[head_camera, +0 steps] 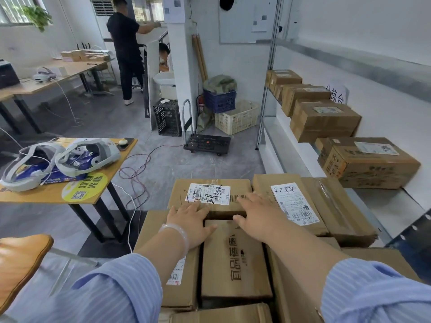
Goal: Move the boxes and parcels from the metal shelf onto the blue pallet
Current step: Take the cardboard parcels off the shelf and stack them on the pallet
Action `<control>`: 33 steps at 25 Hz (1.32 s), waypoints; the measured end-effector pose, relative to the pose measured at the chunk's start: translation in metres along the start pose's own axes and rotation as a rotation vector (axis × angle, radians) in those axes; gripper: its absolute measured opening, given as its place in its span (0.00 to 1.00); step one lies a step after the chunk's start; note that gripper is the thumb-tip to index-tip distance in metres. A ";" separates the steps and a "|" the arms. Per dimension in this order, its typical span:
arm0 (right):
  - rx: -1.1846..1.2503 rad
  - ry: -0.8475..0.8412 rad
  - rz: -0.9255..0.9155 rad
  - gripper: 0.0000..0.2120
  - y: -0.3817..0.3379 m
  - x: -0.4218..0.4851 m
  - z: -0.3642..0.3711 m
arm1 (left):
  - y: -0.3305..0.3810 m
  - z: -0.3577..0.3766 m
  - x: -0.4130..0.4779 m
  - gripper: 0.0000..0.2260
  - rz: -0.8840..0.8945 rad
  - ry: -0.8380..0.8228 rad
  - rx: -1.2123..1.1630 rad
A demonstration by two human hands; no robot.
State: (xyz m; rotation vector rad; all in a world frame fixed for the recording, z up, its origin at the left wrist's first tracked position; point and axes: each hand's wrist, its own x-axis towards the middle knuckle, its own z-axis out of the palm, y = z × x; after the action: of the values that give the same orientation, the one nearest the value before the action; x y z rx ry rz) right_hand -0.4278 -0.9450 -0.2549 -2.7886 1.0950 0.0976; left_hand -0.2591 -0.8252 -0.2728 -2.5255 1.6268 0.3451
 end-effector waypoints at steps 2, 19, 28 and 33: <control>0.018 0.053 0.035 0.31 0.015 -0.009 -0.005 | 0.014 -0.003 -0.003 0.30 0.038 0.025 -0.011; 0.142 0.014 0.346 0.29 0.100 -0.075 -0.005 | 0.132 -0.013 -0.018 0.25 0.341 0.026 -0.125; 0.171 0.028 0.531 0.30 0.170 -0.094 -0.012 | 0.163 -0.011 -0.024 0.28 0.400 0.121 -0.090; 0.200 -0.027 0.514 0.31 0.176 -0.099 -0.004 | 0.169 -0.007 -0.022 0.30 0.390 0.010 -0.018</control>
State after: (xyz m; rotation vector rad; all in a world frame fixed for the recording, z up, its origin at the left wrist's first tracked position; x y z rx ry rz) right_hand -0.6205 -1.0063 -0.2596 -2.2678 1.6832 0.0736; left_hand -0.4209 -0.8773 -0.2563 -2.2097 2.1260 0.3824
